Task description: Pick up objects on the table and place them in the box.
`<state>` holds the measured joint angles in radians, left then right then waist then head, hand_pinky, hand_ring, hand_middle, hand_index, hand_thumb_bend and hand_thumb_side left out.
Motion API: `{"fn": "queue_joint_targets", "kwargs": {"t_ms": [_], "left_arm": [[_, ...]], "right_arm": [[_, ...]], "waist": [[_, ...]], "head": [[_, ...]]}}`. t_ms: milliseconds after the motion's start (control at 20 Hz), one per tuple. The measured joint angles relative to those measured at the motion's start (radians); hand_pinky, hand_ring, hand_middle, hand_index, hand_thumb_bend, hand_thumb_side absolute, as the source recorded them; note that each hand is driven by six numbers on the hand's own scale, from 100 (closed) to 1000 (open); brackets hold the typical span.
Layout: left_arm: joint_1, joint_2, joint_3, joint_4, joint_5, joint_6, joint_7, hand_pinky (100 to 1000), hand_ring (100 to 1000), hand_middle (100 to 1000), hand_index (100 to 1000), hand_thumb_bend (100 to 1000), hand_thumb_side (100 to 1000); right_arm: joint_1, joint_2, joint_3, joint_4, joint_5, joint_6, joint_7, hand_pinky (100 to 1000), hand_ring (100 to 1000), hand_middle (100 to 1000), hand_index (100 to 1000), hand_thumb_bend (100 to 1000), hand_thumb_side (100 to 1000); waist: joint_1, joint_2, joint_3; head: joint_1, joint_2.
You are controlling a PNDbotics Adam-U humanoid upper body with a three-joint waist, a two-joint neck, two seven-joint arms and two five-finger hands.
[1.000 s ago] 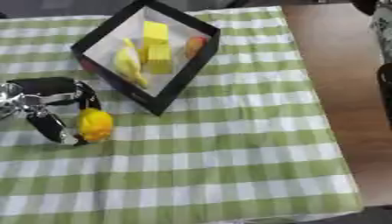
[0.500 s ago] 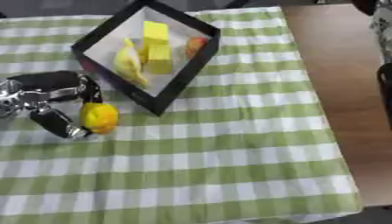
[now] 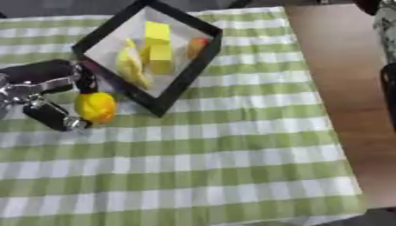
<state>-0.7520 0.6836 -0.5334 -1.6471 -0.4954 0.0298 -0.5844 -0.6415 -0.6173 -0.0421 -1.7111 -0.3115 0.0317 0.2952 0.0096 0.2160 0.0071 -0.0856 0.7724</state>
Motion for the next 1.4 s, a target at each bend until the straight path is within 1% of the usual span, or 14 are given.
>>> {"fn": "queue_joint_targets", "kwargs": {"t_ms": [150,250,450,500,650,800,900,1100,1250,1400], "left_arm": [[-0.055,0.037,0.012,-0.004,0.021,0.008,-0.015,687,556,510,551,297,100],[-0.101,0.053,0.025,0.018,0.037,0.019,-0.028,688,559,512,551,306,100],[-0.204,0.059,0.034,0.107,0.052,0.025,-0.05,681,564,516,552,326,100],[-0.226,0.059,0.034,0.132,0.054,0.022,-0.056,679,570,521,553,346,100],[-0.267,0.053,0.022,0.208,0.038,0.01,-0.079,677,571,522,553,352,100],[-0.288,0.024,0.022,0.287,-0.001,-0.009,-0.091,674,574,523,553,350,100],[-0.297,-0.001,0.033,0.34,-0.032,-0.025,-0.087,674,575,525,554,349,100],[-0.309,-0.061,0.077,0.451,-0.099,-0.057,-0.06,677,580,534,559,357,100],[-0.318,-0.103,0.109,0.532,-0.148,-0.084,-0.036,679,582,539,563,361,100],[-0.331,-0.139,0.142,0.608,-0.194,-0.11,-0.008,689,587,552,585,374,100]], "right_arm": [[0.0,0.0,0.0,0.0,0.0,0.0,0.0,1000,796,691,827,100,444],[0.0,0.0,0.0,0.0,0.0,0.0,0.0,1000,796,691,827,100,438],[-0.007,-0.001,0.006,0.0,0.0,0.0,-0.001,1000,796,691,827,100,433],[-0.009,-0.002,0.006,0.0,-0.001,0.001,-0.002,1000,796,691,827,100,431],[-0.019,-0.008,0.011,0.0,-0.001,0.001,-0.002,1000,796,692,827,100,429],[-0.028,-0.009,0.015,0.0,-0.001,0.001,-0.001,1000,796,692,827,100,429],[-0.038,-0.009,0.019,-0.001,-0.001,0.001,0.0,1000,796,692,827,100,431],[-0.051,-0.009,0.025,-0.001,-0.001,0.004,0.006,1000,796,691,827,100,437],[-0.055,-0.009,0.025,-0.001,-0.001,0.006,0.011,1000,796,691,826,100,440],[-0.058,-0.009,0.028,-0.001,-0.001,0.006,0.015,1000,796,690,826,100,443]], "waist": [[0.0,-0.001,-0.002],[0.001,-0.001,-0.009],[0.019,-0.002,-0.019],[0.021,-0.002,-0.023],[0.026,-0.003,-0.037],[0.037,-0.003,-0.057],[0.04,-0.003,-0.073],[0.045,-0.001,-0.091],[0.047,-0.001,-0.096],[0.047,-0.001,-0.098]], "head": [[-0.006,0.0],[-0.006,0.0],[-0.006,0.0],[-0.005,0.0],[0.003,0.0],[0.015,0.0],[0.025,0.0],[0.04,0.0],[0.047,0.0],[0.05,0.0]]}}
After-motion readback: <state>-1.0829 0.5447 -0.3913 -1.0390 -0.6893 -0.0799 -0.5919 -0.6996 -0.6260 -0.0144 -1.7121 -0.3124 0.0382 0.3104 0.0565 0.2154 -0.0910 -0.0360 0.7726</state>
